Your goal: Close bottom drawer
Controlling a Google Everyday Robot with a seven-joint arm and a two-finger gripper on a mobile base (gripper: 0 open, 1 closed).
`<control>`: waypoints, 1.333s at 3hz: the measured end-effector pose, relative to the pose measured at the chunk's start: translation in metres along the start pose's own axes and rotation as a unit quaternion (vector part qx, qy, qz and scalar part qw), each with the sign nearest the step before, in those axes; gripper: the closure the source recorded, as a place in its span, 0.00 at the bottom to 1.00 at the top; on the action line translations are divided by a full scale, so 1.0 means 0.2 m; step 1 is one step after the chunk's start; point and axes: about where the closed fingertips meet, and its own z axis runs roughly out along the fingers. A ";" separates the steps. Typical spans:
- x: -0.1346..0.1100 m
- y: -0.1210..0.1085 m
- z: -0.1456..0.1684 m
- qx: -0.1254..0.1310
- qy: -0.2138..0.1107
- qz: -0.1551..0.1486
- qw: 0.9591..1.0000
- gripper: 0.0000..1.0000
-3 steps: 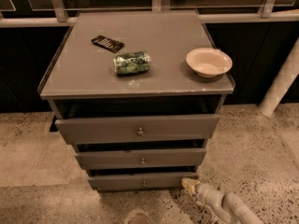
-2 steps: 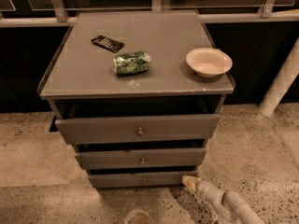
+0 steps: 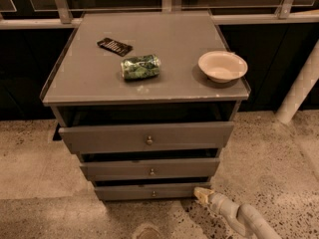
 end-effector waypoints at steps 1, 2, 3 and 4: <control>0.10 0.01 -0.06 -0.024 0.011 0.017 1.000 1.00; 0.20 0.09 -0.22 -0.063 0.022 0.010 0.998 1.00; 0.21 0.12 -0.24 -0.076 0.022 0.010 0.997 0.90; 0.21 0.12 -0.24 -0.075 0.022 0.010 0.997 0.67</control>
Offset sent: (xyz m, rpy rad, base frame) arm -0.1184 -0.0230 -0.0083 0.0869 0.0254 0.2067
